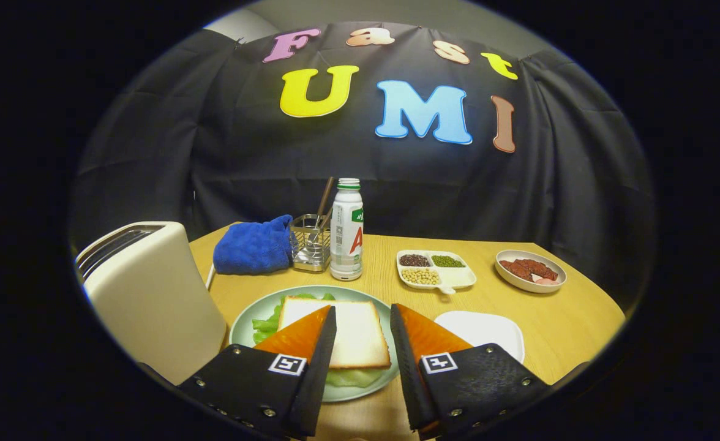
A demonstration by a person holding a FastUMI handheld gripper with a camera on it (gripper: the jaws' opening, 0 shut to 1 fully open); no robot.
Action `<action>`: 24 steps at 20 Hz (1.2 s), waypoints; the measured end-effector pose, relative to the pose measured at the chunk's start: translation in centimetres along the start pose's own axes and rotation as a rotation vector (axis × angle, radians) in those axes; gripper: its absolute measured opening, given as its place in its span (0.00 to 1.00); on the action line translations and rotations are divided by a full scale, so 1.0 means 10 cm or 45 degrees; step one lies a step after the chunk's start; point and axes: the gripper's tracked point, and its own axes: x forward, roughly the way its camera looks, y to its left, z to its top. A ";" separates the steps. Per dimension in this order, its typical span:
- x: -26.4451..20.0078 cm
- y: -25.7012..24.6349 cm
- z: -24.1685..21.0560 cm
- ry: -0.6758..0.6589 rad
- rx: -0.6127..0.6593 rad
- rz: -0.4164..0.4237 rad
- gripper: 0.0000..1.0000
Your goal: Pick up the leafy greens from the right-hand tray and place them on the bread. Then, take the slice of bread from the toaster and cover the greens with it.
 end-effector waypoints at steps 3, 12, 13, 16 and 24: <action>-0.13 -0.07 0.17 -0.085 0.053 0.060 0.54; -0.66 -1.16 0.50 -0.312 0.054 -0.009 0.54; -0.70 -1.27 0.50 -0.320 0.059 -0.021 0.54; -0.84 -1.61 0.51 -0.360 0.044 -0.047 0.54; -0.97 -2.49 0.35 -0.350 -0.060 -0.055 0.54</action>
